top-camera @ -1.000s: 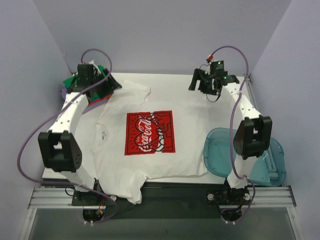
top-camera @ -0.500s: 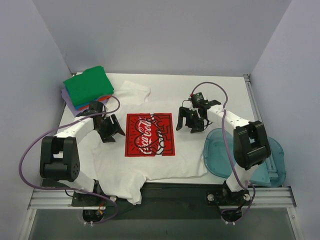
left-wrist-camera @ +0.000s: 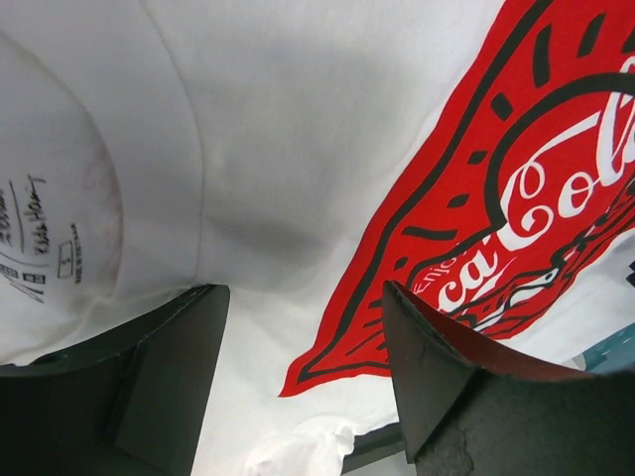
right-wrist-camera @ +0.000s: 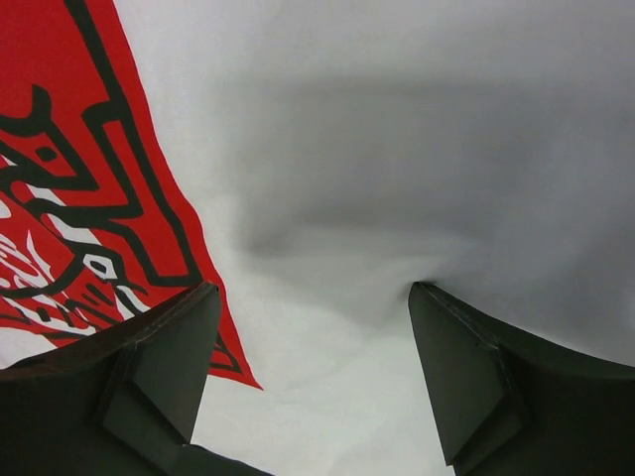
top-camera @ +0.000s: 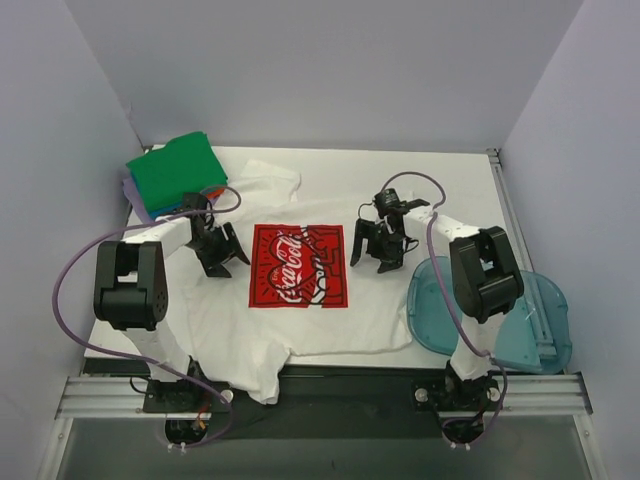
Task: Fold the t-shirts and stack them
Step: Flatten out the tshirt
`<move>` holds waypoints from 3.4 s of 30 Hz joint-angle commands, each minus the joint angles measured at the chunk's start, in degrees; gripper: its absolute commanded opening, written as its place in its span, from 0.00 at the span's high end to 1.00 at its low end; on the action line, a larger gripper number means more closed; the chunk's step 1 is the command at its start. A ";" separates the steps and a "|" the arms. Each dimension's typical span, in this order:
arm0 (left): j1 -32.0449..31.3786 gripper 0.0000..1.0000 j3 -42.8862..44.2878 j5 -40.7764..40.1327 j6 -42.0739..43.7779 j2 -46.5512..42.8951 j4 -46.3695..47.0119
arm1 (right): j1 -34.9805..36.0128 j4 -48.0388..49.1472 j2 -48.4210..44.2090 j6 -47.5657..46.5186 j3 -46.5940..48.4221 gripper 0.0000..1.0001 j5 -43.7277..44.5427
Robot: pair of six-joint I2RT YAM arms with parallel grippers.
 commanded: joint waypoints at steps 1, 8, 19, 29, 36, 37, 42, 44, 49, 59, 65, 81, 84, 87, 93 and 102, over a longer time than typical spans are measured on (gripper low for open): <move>0.72 0.26 3.61 -4.46 3.21 5.44 3.85 | 0.26 -2.69 4.37 1.02 4.07 0.21 1.15; 0.72 0.26 16.52 -5.69 4.53 14.40 0.16 | -1.50 -7.52 9.91 0.93 13.73 0.22 2.73; -0.33 0.26 36.39 -6.57 6.72 23.99 -4.77 | -4.66 -14.03 18.26 0.50 30.19 0.22 1.33; -4.11 0.25 42.48 -6.83 6.82 17.69 -7.57 | -4.49 -14.47 13.71 -2.67 33.27 0.21 -4.73; -4.11 0.24 32.41 -8.15 5.76 4.67 -8.89 | -2.65 -14.38 6.67 -3.73 27.04 0.21 -5.26; -4.11 0.24 30.63 -8.15 5.76 2.31 -9.07 | -2.12 -14.30 6.06 -3.72 25.98 0.22 -5.35; -3.67 0.24 15.01 -7.37 4.97 -4.39 -6.79 | 0.25 -13.16 2.80 -3.90 17.91 0.21 -4.74; -3.41 0.24 11.38 -6.84 4.27 -6.68 -5.74 | 1.48 -11.84 1.58 -3.38 15.26 0.21 -4.74; -0.70 0.23 0.22 -7.45 3.48 -8.36 -1.96 | 2.98 -8.32 0.07 -1.62 7.62 0.21 -4.74; 1.87 0.23 1.08 -9.64 6.90 0.87 0.59 | 4.04 -7.53 3.49 -0.74 5.14 0.21 0.00; 1.78 0.23 5.56 -11.05 8.39 7.55 0.24 | 3.86 -8.67 7.18 1.11 7.42 0.21 1.59; 2.92 0.23 29.10 -10.88 9.54 22.58 -2.74 | 0.26 -18.42 22.39 2.17 31.15 0.22 1.42; 2.66 0.23 33.06 -10.62 9.80 23.20 -3.01 | -0.27 -20.09 24.24 1.46 35.46 0.22 0.54; 0.73 0.23 35.61 -10.70 9.80 21.10 -2.83 | -0.36 -20.54 24.95 0.94 37.92 0.22 -1.22; 0.29 0.22 33.62 -13.85 9.63 9.44 -2.92 | -0.36 -20.54 24.33 0.14 40.21 0.22 -4.03; 1.87 0.23 10.42 -23.00 8.75 -17.90 -6.77 | 0.26 -19.92 22.05 -1.70 39.86 0.22 -5.44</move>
